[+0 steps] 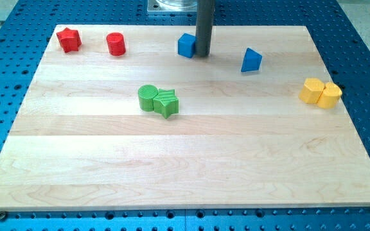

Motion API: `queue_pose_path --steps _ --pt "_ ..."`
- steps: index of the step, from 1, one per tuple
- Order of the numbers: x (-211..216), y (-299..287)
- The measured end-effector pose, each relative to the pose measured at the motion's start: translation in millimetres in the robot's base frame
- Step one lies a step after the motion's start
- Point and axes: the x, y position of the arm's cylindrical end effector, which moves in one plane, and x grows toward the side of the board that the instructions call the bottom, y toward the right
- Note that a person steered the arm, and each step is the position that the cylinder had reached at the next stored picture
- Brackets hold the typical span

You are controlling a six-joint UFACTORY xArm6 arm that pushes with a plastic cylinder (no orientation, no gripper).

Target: Push the blue cube above the green circle

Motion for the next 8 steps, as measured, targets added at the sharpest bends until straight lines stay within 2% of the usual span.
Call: queue_pose_path --steps 2,3,4,5,6,7,8 --pt "-1 7" --pt "-31 22" --pt "-37 -10" --pt "-26 -31" --pt "-10 28" --pt "-5 29" --pt "-5 -24"
